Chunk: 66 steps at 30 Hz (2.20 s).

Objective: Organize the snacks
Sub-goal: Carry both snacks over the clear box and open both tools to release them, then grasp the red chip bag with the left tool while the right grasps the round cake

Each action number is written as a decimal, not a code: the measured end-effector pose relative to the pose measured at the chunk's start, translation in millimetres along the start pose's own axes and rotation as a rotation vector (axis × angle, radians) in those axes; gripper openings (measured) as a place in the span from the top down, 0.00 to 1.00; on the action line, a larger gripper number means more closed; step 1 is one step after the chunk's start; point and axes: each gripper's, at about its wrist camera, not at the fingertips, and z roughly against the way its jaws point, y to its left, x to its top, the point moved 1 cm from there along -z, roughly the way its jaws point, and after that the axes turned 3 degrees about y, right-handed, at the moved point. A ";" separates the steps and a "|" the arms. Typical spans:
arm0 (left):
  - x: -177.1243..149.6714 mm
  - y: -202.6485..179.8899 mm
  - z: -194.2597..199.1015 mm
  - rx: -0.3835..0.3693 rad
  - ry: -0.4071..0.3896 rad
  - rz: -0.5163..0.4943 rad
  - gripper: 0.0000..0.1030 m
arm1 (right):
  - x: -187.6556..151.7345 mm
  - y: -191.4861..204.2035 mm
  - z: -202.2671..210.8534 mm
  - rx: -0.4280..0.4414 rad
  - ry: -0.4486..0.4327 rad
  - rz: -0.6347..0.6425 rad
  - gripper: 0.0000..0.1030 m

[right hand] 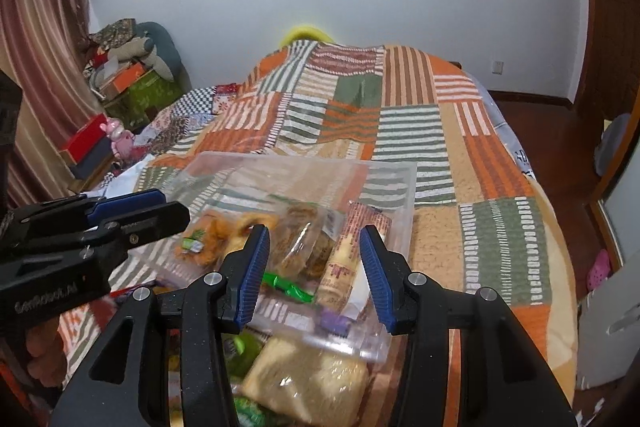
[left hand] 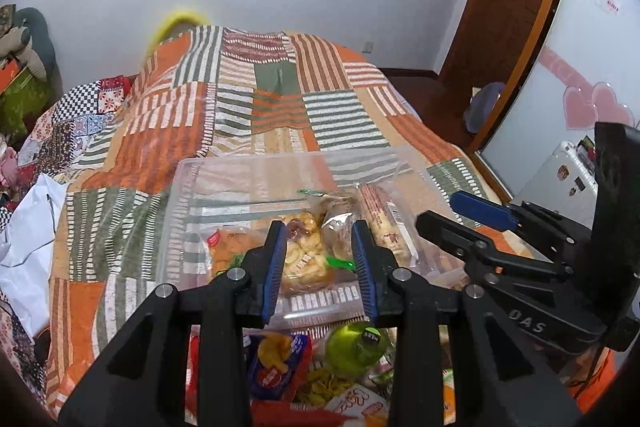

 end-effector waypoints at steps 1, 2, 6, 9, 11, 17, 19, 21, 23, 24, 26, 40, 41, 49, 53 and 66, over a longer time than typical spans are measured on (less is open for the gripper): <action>-1.6 0.6 6.4 0.000 -0.014 -0.001 0.65 | -0.8 1.3 4.2 0.004 -0.005 0.004 0.57; -2.4 0.5 10.5 0.001 -0.022 -0.005 0.62 | -1.9 3.1 9.0 0.011 -0.012 0.011 0.57; -8.5 2.3 28.1 0.029 -0.060 -0.014 0.54 | -6.0 10.1 25.5 0.030 -0.034 0.023 0.57; -17.8 4.4 43.9 0.040 -0.090 -0.010 0.41 | -10.3 13.9 34.3 0.036 -0.047 0.031 0.56; -27.2 5.5 57.4 0.063 -0.120 -0.014 0.32 | -14.6 16.2 40.3 0.043 -0.054 0.034 0.53; -53.8 10.5 80.8 0.104 -0.151 -0.025 0.14 | -27.3 21.5 54.7 0.053 -0.062 0.049 0.45; -61.4 12.9 84.0 0.106 -0.146 -0.015 0.12 | -32.9 23.6 58.5 0.052 -0.061 0.049 0.40; -70.6 15.9 86.4 0.104 -0.135 0.001 0.11 | -38.2 25.4 60.5 0.056 -0.058 0.051 0.36; -81.1 19.4 87.0 0.102 -0.122 0.013 0.11 | -43.5 28.0 62.8 0.064 -0.053 0.052 0.34; -86.8 21.0 86.3 0.104 -0.114 0.016 0.10 | -46.4 29.8 62.6 0.065 -0.048 0.053 0.33; -95.5 22.8 84.3 0.110 -0.097 0.022 0.10 | -52.2 33.5 60.4 0.064 -0.036 0.058 0.30; -146.9 40.6 53.4 0.092 0.028 0.117 0.10 | -100.6 47.0 33.5 0.080 0.099 0.047 0.25; -149.1 42.3 50.6 0.091 0.038 0.127 0.10 | -102.5 47.7 31.1 0.073 0.106 0.052 0.25; -146.8 46.9 37.8 0.081 0.049 0.149 0.10 | -113.0 49.2 27.7 0.056 0.129 0.053 0.20; -142.4 45.3 28.6 0.077 0.053 0.141 0.10 | -109.7 48.0 27.3 0.060 0.119 0.041 0.20; -132.6 45.9 -2.2 0.052 0.087 0.160 0.09 | -107.3 43.3 27.8 0.085 0.095 0.034 0.32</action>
